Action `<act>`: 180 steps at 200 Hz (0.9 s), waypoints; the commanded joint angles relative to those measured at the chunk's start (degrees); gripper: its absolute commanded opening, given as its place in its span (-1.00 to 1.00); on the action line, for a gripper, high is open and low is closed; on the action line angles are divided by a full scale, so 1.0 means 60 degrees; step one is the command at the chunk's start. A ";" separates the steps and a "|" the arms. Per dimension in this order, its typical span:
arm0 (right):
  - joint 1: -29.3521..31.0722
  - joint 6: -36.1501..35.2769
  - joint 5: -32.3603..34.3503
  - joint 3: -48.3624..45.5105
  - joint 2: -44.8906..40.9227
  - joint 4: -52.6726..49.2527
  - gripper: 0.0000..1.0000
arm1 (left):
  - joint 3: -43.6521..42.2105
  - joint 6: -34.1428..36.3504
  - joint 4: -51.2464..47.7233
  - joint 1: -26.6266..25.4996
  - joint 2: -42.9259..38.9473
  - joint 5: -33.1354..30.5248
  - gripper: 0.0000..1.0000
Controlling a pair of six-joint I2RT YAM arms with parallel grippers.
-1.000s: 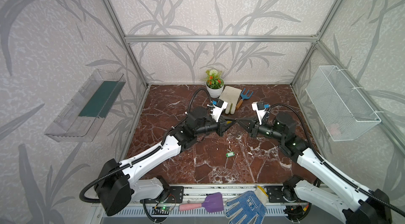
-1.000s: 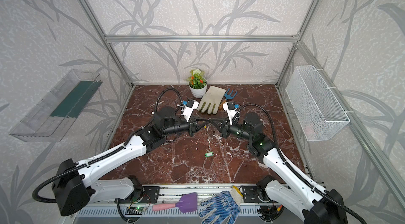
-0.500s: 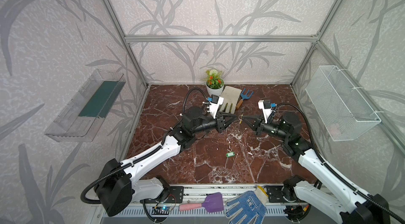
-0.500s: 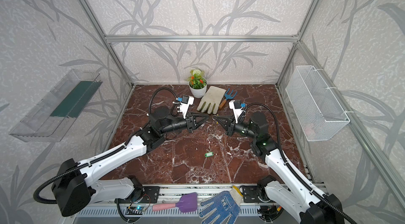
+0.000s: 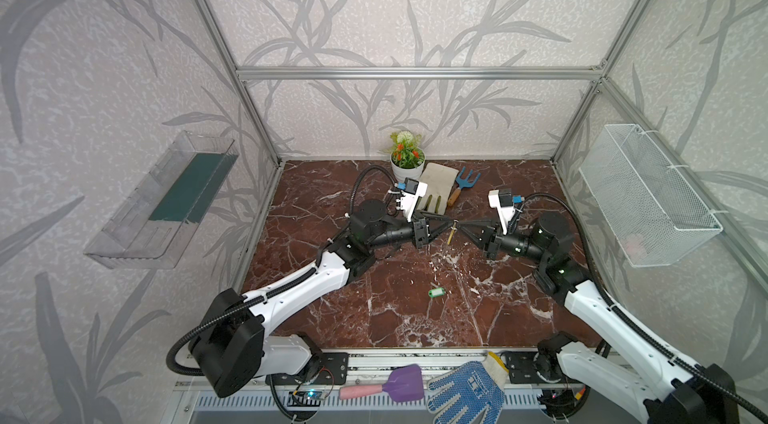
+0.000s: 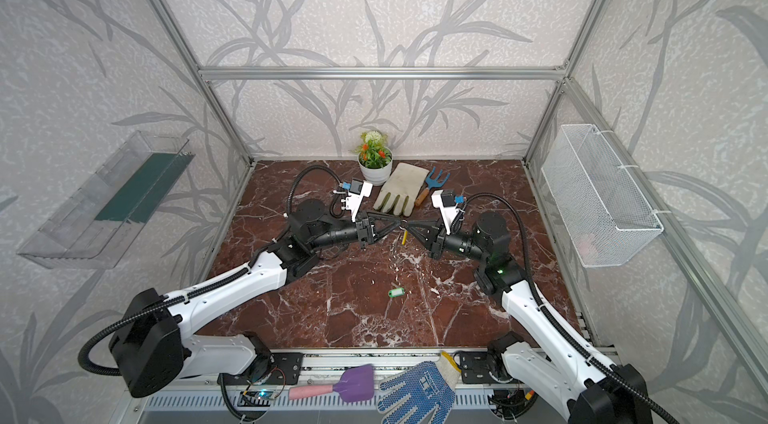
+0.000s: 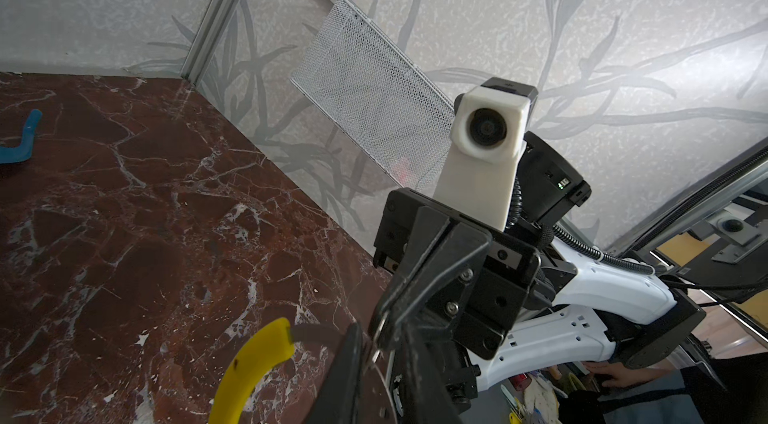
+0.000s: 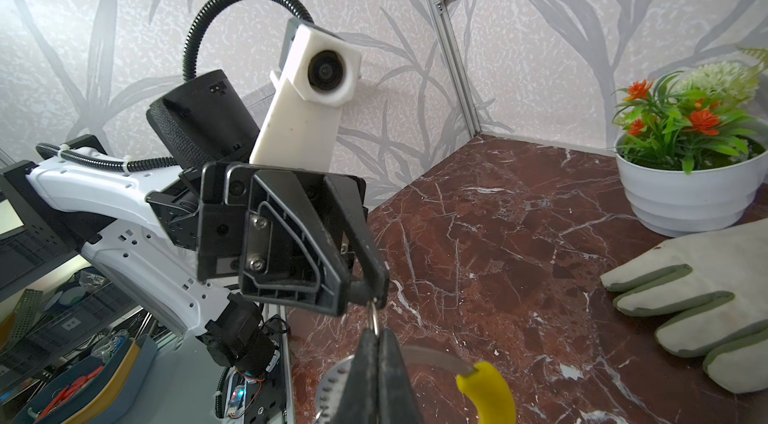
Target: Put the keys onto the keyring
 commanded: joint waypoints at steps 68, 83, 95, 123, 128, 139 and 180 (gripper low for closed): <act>-0.0277 -0.0102 0.0036 0.0023 0.0057 0.0222 -1.00 | 0.0123 -0.0766 0.1684 -0.0009 0.0298 0.1504 -0.71; -0.0335 -0.0115 0.0052 0.0021 0.0079 0.0212 -1.00 | 0.0091 -0.0788 0.1783 -0.0011 0.0270 0.1553 -0.74; -0.0347 -0.0135 0.0068 0.0021 0.0136 0.0186 -1.00 | 0.0093 -0.0803 0.1831 -0.0026 0.0267 0.1577 -0.76; -0.0337 -0.0127 -0.0133 0.0077 0.0276 0.0177 -1.00 | 0.0132 -0.0792 0.1831 -0.0067 0.0311 0.1639 -0.80; -0.0339 -0.0120 -0.0139 0.0084 0.0305 0.0182 -1.00 | 0.0148 -0.0802 0.1818 -0.0071 0.0333 0.1642 -0.80; -0.0337 -0.0129 -0.0138 0.0078 0.0313 0.0177 -1.00 | 0.0179 -0.0795 0.1782 -0.0091 0.0362 0.1638 -0.81; -0.0337 -0.0175 -0.0123 0.0088 0.0241 0.0080 -1.00 | 0.0352 -0.0461 0.1067 -0.0111 0.0419 0.1520 -0.85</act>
